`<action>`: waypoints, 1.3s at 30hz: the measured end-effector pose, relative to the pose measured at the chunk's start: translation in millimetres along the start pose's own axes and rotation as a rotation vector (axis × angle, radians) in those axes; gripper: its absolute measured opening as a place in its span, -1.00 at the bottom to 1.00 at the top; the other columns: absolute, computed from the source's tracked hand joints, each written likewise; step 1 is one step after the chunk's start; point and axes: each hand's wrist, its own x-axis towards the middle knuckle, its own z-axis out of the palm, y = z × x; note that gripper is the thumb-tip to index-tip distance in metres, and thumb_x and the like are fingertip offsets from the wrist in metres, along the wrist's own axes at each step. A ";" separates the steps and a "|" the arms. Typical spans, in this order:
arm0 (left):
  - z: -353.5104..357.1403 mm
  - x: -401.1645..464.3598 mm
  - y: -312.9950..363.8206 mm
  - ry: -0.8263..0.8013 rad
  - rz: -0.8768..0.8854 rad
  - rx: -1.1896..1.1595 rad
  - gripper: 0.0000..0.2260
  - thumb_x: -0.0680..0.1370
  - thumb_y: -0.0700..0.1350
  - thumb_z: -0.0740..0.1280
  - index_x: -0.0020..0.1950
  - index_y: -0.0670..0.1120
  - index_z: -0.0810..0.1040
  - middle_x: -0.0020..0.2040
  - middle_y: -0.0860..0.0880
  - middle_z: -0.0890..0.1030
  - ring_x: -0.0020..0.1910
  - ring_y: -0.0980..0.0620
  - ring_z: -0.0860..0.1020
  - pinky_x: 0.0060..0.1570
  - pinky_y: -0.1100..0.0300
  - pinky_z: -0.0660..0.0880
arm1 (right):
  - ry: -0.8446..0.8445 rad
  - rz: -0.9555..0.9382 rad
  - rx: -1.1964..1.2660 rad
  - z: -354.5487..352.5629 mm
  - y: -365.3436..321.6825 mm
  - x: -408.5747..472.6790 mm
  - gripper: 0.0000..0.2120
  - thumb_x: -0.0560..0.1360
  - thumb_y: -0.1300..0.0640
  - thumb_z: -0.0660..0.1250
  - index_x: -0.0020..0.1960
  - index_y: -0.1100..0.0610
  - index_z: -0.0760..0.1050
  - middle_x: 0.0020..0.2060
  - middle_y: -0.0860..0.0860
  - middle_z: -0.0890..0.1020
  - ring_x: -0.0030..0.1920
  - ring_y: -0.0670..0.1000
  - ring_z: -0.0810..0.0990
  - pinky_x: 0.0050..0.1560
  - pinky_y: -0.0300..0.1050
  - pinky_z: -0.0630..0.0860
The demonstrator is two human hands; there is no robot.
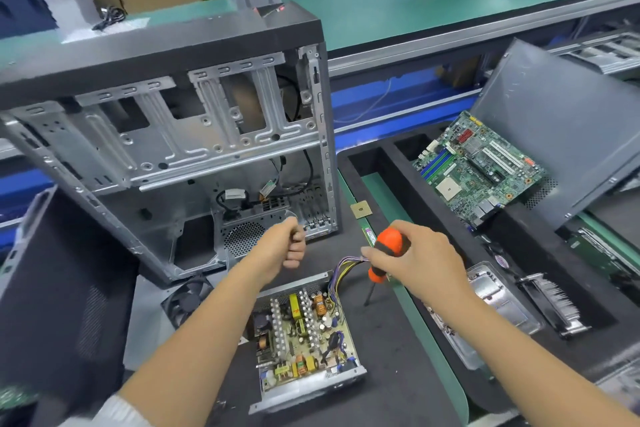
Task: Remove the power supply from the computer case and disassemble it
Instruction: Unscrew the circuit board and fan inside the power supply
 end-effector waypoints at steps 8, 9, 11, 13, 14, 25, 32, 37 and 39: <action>-44.5 -68.3 -40.4 -0.011 -0.076 -0.720 -0.76 0.67 -0.14 0.14 -0.19 -0.15 0.39 -0.41 -0.02 0.34 -0.55 0.13 0.29 -0.68 0.37 0.22 | 0.193 -0.080 0.548 13.7 -11.3 -5.1 -0.76 0.47 0.16 0.38 -0.25 0.21 0.36 -0.41 0.19 0.47 -0.41 0.09 0.49 -0.33 -0.15 0.43; -52.1 -76.9 -49.1 0.002 -0.064 -0.727 -0.82 0.64 -0.18 0.18 -0.15 -0.17 0.41 -0.37 -0.04 0.39 -0.51 0.12 0.34 -0.64 0.36 0.28 | 0.201 -0.119 0.555 10.5 -17.6 -4.9 -0.79 0.46 0.18 0.38 -0.25 0.17 0.38 -0.43 0.16 0.47 -0.43 0.06 0.46 -0.37 -0.20 0.41; -66.4 -92.0 -65.4 0.009 -0.019 -0.743 -0.96 0.54 -0.27 0.24 -0.10 -0.21 0.45 -0.29 -0.10 0.48 -0.43 0.08 0.45 -0.52 0.33 0.42 | 0.153 -0.211 0.603 6.5 -31.0 -6.4 -0.82 0.46 0.22 0.37 -0.22 0.07 0.38 -0.40 0.14 0.53 -0.40 0.09 0.48 -0.35 -0.18 0.44; -79.4 -105.5 -81.4 0.043 0.021 -0.719 -0.92 0.48 -0.35 0.26 -0.04 -0.29 0.48 -0.21 -0.16 0.53 -0.36 0.05 0.53 -0.43 0.30 0.50 | 0.060 -0.323 0.581 7.9 -44.3 -10.8 -0.80 0.44 0.26 0.38 -0.17 0.02 0.39 -0.34 0.07 0.55 -0.33 0.09 0.48 -0.27 -0.18 0.44; -84.0 -109.2 -89.7 0.083 0.032 -0.693 -0.89 0.49 -0.40 0.24 0.00 -0.35 0.49 -0.18 -0.18 0.55 -0.34 0.04 0.55 -0.41 0.29 0.52 | 0.009 -0.379 0.543 10.1 -49.3 -13.5 -0.76 0.42 0.28 0.39 -0.15 -0.02 0.40 -0.32 0.01 0.53 -0.30 0.05 0.47 -0.25 -0.21 0.42; -115.9 -141.4 -160.3 0.291 0.083 -0.621 -0.52 0.69 0.02 0.07 0.13 -0.36 0.59 0.06 -0.27 0.66 0.09 -0.14 0.62 0.11 0.07 0.51 | -0.173 -0.694 -0.053 58.3 -62.1 -51.1 -0.64 0.43 -0.23 0.27 -0.30 -0.07 0.16 -0.39 -0.06 0.36 -0.35 -0.04 0.38 -0.33 -0.12 0.37; -110.4 -137.6 -188.7 0.504 0.209 -0.278 -0.37 0.67 0.11 -0.12 -0.13 -0.22 0.64 -0.27 -0.08 0.61 -0.24 0.04 0.52 -0.11 0.24 0.44 | -0.127 -0.707 -0.219 104.0 -42.2 -70.2 -0.63 0.43 -0.15 0.36 -0.28 0.11 0.33 -0.38 -0.05 0.39 -0.38 0.03 0.38 -0.36 -0.14 0.28; -98.0 -134.1 -206.4 0.418 0.287 -0.067 -0.39 0.65 0.22 -0.09 -0.05 -0.08 0.66 -0.02 0.03 0.70 0.08 0.07 0.59 0.20 0.26 0.37 | -0.216 -0.890 -0.340 119.9 -28.9 -75.9 -0.66 0.42 -0.16 0.29 -0.26 0.12 0.45 -0.32 -0.04 0.46 -0.32 0.03 0.46 -0.24 -0.13 0.45; -96.0 -134.2 -208.9 0.377 0.313 -0.024 -0.41 0.61 0.23 -0.06 -0.02 -0.10 0.65 0.02 0.03 0.69 0.10 0.10 0.59 0.16 0.32 0.37 | -0.237 -0.842 -0.327 120.5 -28.0 -73.6 -0.66 0.44 -0.16 0.31 -0.23 0.13 0.46 -0.29 -0.04 0.45 -0.29 0.03 0.45 -0.19 -0.13 0.44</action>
